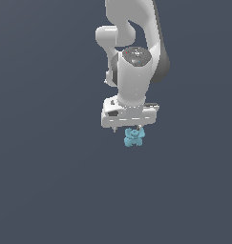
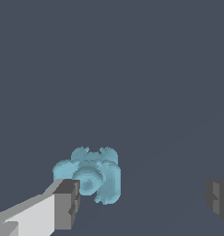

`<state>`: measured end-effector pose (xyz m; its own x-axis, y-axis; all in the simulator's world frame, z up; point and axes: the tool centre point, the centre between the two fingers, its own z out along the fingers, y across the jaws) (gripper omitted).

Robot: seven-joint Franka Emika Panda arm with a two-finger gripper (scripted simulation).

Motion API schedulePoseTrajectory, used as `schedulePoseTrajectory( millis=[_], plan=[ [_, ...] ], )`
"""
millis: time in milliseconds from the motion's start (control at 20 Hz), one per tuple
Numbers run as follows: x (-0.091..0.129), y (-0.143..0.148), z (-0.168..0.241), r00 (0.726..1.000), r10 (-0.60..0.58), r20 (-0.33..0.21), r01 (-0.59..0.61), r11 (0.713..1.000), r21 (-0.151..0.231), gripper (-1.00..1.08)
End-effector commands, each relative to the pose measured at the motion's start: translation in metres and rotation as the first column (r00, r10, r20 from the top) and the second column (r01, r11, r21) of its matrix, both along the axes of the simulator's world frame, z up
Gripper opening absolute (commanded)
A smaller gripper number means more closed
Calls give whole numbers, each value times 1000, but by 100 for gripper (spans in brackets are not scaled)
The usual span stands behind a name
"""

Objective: Pick up the object and move it to a goal position.

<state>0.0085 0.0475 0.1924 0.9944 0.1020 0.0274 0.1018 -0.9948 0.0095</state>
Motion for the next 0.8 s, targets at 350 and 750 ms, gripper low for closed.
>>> schedulePoseTrajectory(
  millis=[350, 750],
  plan=[
    [-1, 3, -5, 999, -37, -16, 37, 999, 23, 100],
    [-1, 3, -6, 999, -34, -17, 34, 999, 24, 100]
  ],
)
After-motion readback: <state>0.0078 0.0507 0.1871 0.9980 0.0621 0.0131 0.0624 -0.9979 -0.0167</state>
